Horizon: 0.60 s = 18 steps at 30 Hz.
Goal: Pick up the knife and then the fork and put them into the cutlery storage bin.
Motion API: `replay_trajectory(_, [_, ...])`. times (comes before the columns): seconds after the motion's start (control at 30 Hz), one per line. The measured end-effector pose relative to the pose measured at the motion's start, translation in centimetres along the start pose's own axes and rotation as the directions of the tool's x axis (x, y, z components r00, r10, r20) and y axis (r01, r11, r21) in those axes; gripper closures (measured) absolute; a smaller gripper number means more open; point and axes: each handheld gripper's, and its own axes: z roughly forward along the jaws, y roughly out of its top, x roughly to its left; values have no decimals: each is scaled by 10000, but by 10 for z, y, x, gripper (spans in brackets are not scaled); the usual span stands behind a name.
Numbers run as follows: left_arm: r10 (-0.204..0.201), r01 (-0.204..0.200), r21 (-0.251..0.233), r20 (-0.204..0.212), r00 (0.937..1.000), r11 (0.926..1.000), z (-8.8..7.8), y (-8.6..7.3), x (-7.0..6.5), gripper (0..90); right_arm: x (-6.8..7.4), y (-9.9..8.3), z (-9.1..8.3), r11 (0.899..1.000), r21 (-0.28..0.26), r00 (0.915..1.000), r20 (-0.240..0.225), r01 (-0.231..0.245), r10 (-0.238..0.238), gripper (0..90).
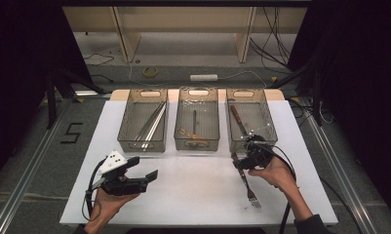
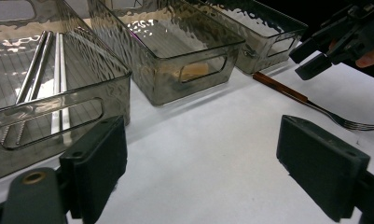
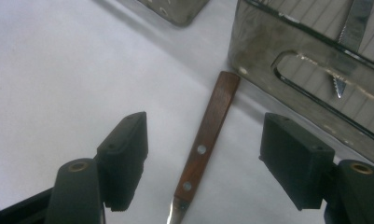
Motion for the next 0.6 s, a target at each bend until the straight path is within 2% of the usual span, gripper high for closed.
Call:
replay_trajectory(0.27, [6,-6,2,5,10000,10000,0,0,0,157,1,-4,6,9993,383,10000,-36,23,-21,375])
replay_trajectory(0.6, [37,-37,13,5,10000,10000,0,0,-1,157,3,-9,14,9958,903,9998,63,169,-175,473])
